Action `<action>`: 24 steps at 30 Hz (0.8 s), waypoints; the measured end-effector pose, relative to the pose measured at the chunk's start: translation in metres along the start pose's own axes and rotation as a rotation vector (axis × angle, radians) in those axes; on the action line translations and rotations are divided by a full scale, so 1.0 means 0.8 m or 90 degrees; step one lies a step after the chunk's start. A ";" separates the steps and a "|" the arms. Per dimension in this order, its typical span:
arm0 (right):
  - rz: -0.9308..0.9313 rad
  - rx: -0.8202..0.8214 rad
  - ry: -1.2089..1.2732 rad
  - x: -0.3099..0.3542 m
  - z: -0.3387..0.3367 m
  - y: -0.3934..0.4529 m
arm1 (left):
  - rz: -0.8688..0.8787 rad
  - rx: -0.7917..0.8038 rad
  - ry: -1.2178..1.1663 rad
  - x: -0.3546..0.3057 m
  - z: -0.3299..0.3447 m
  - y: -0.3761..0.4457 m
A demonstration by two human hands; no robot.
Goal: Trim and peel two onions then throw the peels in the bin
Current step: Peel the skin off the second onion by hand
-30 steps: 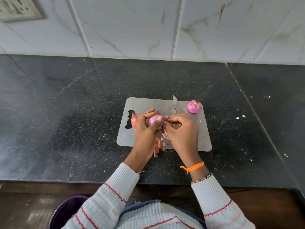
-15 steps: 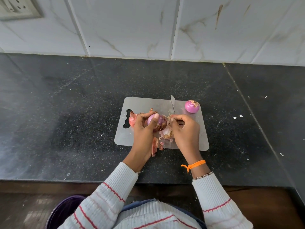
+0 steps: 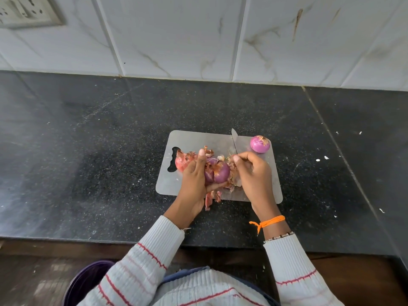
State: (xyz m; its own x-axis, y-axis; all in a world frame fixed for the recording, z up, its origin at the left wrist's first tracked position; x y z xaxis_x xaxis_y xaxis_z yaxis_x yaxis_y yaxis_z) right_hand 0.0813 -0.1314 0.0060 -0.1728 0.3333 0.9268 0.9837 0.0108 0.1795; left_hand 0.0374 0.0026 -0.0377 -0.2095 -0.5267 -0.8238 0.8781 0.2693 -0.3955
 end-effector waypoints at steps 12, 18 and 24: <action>0.004 0.185 0.032 0.000 0.031 -0.006 | -0.043 0.013 0.081 -0.001 -0.001 0.006; 0.015 0.178 -0.008 -0.012 0.029 -0.002 | 0.246 0.024 0.350 -0.047 -0.008 0.015; 0.039 0.231 0.016 -0.012 0.030 -0.003 | 0.302 0.034 0.472 -0.054 -0.003 0.016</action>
State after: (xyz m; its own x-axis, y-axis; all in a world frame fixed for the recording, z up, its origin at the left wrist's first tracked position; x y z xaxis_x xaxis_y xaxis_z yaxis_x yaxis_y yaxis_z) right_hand 0.0818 -0.1120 -0.0116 -0.1097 0.3201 0.9410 0.9451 0.3267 -0.0009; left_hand 0.0566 0.0309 -0.0078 -0.0266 0.2950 -0.9551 0.9583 0.2794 0.0596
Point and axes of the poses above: each hand's wrist, its own y-axis towards the middle knuckle, its own z-axis out of the palm, x = y × z, the point moved 8 cm from there along y, towards the middle knuckle, and after that the axes turned 4 degrees about -x, right-handed, at the moved point
